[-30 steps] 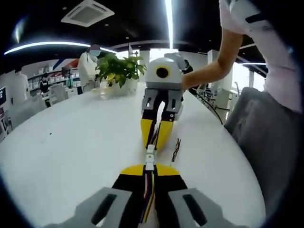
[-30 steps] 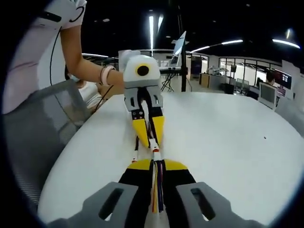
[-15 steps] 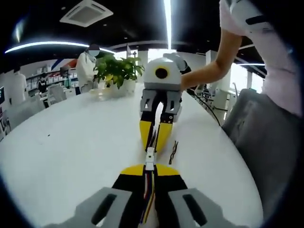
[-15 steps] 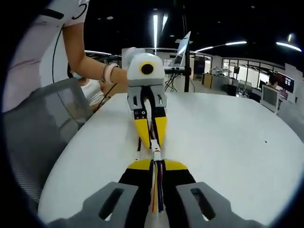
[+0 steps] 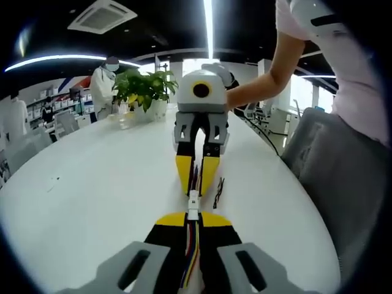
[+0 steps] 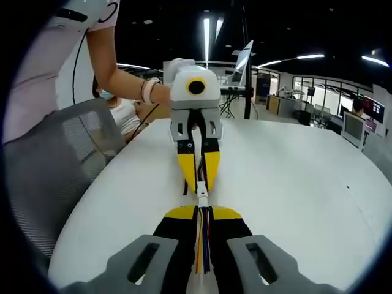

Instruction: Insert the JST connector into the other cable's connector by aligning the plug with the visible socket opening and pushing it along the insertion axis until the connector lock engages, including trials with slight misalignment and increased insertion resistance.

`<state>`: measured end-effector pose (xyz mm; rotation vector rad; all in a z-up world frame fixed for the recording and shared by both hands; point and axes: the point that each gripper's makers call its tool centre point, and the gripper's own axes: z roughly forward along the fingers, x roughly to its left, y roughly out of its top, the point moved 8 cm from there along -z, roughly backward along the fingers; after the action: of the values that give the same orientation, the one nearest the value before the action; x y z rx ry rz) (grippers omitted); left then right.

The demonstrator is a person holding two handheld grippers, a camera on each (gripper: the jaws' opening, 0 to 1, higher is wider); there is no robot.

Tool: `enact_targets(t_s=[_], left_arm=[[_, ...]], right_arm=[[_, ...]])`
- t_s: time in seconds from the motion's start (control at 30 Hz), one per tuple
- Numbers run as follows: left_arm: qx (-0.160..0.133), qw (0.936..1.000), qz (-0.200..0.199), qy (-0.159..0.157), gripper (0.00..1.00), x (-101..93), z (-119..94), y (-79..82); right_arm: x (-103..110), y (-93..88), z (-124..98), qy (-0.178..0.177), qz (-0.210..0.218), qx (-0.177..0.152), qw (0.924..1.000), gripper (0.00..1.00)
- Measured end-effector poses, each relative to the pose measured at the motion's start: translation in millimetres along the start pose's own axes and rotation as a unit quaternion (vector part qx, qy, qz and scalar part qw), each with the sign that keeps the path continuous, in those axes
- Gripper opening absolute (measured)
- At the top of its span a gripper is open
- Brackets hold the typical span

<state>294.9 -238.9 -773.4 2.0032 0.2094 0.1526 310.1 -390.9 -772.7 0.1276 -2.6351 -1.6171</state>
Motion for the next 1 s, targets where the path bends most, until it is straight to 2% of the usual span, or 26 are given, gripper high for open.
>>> enact_targets(t_s=[0.2,0.6,0.77,1.0], left_arm=[[0.004,0.9999,0.008,-0.009,0.00,-0.7,3.4,2.3],[0.005,0.9997,0.023,-0.009,0.00,0.2,5.9,4.3],[-0.002,0.9998,0.016,-0.010,0.00,0.6,4.3,5.0],[0.008,0.9995,0.029,-0.007,0.00,1.0,4.7,4.1]], right_arm=[[1.3,2.3,1.1,0.007,-0.013,0.000,0.9999,0.04],[1.0,2.3,-1.6,0.004,-0.009,0.002,0.9999,0.04],[1.6,4.9,-2.3,0.006,-0.007,-0.003,1.0000,0.04],[1.0,5.8,1.1,0.007,-0.004,-0.001,1.0000,0.04]])
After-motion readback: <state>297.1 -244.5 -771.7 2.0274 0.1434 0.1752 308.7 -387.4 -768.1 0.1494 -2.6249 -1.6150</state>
